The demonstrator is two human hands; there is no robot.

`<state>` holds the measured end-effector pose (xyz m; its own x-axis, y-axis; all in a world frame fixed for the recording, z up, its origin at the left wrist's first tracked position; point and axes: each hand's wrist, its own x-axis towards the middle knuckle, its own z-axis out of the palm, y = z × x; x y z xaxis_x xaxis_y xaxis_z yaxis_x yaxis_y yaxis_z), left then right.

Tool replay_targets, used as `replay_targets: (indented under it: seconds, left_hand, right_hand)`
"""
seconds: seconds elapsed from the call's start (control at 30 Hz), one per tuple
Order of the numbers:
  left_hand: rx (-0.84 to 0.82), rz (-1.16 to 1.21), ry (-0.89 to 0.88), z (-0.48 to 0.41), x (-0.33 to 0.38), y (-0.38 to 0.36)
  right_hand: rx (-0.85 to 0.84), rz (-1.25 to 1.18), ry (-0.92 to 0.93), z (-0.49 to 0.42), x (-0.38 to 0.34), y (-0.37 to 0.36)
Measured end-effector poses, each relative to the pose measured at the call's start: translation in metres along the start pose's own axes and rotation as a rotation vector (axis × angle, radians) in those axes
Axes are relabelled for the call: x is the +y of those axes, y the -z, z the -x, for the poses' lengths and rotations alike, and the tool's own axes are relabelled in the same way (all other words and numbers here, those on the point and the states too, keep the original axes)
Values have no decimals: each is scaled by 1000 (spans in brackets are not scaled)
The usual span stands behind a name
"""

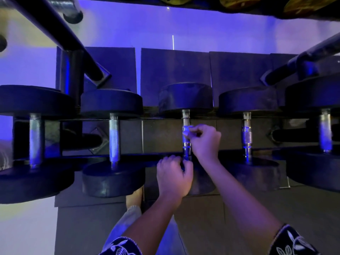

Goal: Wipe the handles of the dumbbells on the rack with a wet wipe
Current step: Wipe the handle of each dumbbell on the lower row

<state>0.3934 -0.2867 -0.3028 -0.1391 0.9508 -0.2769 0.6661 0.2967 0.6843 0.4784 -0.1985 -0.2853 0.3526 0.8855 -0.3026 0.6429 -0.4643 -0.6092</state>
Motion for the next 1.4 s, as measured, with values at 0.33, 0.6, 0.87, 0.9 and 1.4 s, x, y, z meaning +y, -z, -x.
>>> replay_targets:
  seconds: [0.33,0.6,0.87,0.9,1.4]
  left_hand:
    - [14,7,-11,1,-2,-1]
    - [4,-4,10,-1,-1,-2]
    - [13,6,0,0,0,0]
    - [17,6,5,0,0,0]
    - [4,-19,20,1,1,-1]
  right_hand:
    - [28,33,19,-1,-12,-4]
    - [60,165,107,-23,-31,-9]
    - [-112,241,244,1,-13,4]
    - [-106,217,254,-2,-11,7]
    - [79,14,-48,-19,-24,-7]
